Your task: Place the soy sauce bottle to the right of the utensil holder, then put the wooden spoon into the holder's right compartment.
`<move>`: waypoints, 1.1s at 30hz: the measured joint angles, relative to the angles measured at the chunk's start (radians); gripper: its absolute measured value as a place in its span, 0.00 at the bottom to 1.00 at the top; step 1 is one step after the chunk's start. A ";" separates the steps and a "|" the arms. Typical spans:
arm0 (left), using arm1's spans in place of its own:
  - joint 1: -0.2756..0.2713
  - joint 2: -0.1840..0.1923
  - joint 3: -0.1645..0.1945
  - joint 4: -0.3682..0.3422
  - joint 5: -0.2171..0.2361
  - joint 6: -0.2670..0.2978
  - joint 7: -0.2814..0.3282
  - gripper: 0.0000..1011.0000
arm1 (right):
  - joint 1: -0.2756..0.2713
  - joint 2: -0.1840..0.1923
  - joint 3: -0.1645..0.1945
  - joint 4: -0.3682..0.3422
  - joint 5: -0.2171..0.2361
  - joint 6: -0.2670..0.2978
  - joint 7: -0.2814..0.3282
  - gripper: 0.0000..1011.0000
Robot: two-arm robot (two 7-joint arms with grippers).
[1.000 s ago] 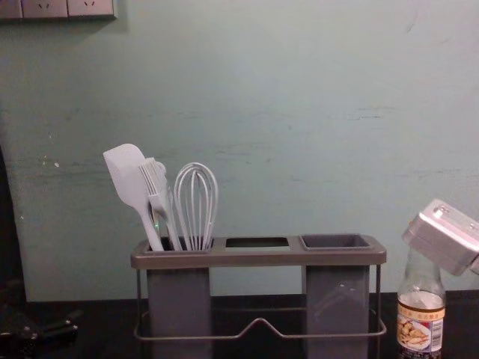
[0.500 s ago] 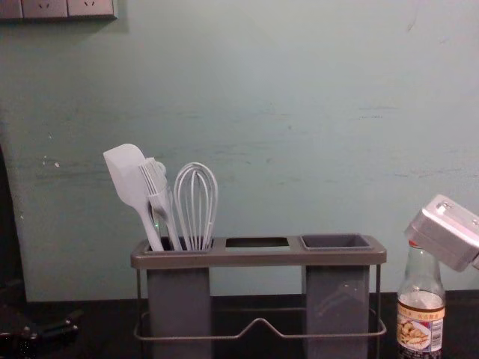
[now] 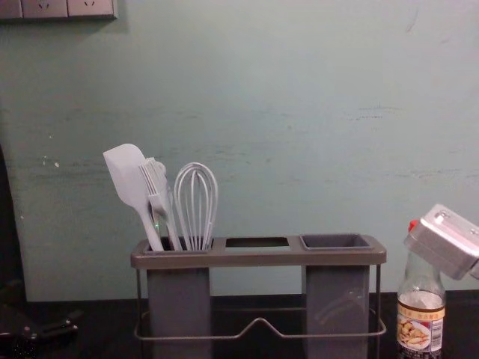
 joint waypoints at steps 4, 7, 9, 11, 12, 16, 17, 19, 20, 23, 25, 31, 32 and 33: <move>0.000 0.000 0.000 0.000 0.000 0.000 0.000 0.99 | -0.002 -0.004 0.000 0.004 -0.001 -0.008 0.001 0.99; 0.000 0.000 0.000 0.000 0.000 0.000 0.000 0.99 | -0.002 -0.004 0.000 0.004 -0.001 -0.009 0.002 0.99; 0.000 0.000 0.000 0.000 0.000 0.000 0.000 0.99 | -0.002 -0.004 0.000 0.004 -0.001 -0.009 0.002 0.99; 0.000 0.000 0.000 0.000 0.000 0.000 0.000 0.99 | -0.002 -0.004 0.000 0.004 -0.001 -0.009 0.002 0.99; 0.000 0.000 0.000 0.000 0.000 0.000 0.000 0.99 | -0.002 -0.004 0.000 0.004 -0.001 -0.009 0.002 0.99; 0.000 0.000 0.000 0.000 0.000 0.000 0.000 0.99 | -0.002 -0.004 0.000 0.004 -0.001 -0.008 0.002 0.96; 0.000 0.000 0.000 0.000 0.000 0.000 0.000 0.99 | -0.002 -0.004 -0.001 0.004 -0.001 -0.007 0.002 0.92; 0.000 0.000 0.000 0.000 0.000 0.000 0.000 0.99 | -0.003 -0.003 -0.001 0.003 -0.001 -0.007 0.004 0.88; 0.000 0.000 0.000 0.000 0.000 0.000 0.000 0.99 | -0.002 -0.003 -0.001 0.003 -0.001 -0.007 0.004 0.87; 0.000 0.000 0.000 0.000 0.000 0.000 0.000 0.99 | -0.002 -0.003 -0.001 0.003 -0.001 -0.006 0.004 0.83; 0.000 0.000 0.000 0.000 0.000 0.000 0.000 0.99 | -0.003 -0.003 -0.001 0.003 -0.001 -0.006 0.004 0.83; 0.000 0.000 0.000 0.000 0.000 0.000 0.000 0.99 | -0.003 -0.003 -0.001 0.002 -0.001 -0.005 0.004 0.83; 0.000 0.000 0.000 0.000 0.000 0.000 0.000 0.99 | -0.002 -0.003 -0.001 0.002 -0.001 -0.005 0.004 0.83; 0.000 0.000 0.000 0.000 0.000 0.000 0.000 0.99 | -0.008 0.002 0.006 -0.010 -0.001 -0.011 0.002 0.83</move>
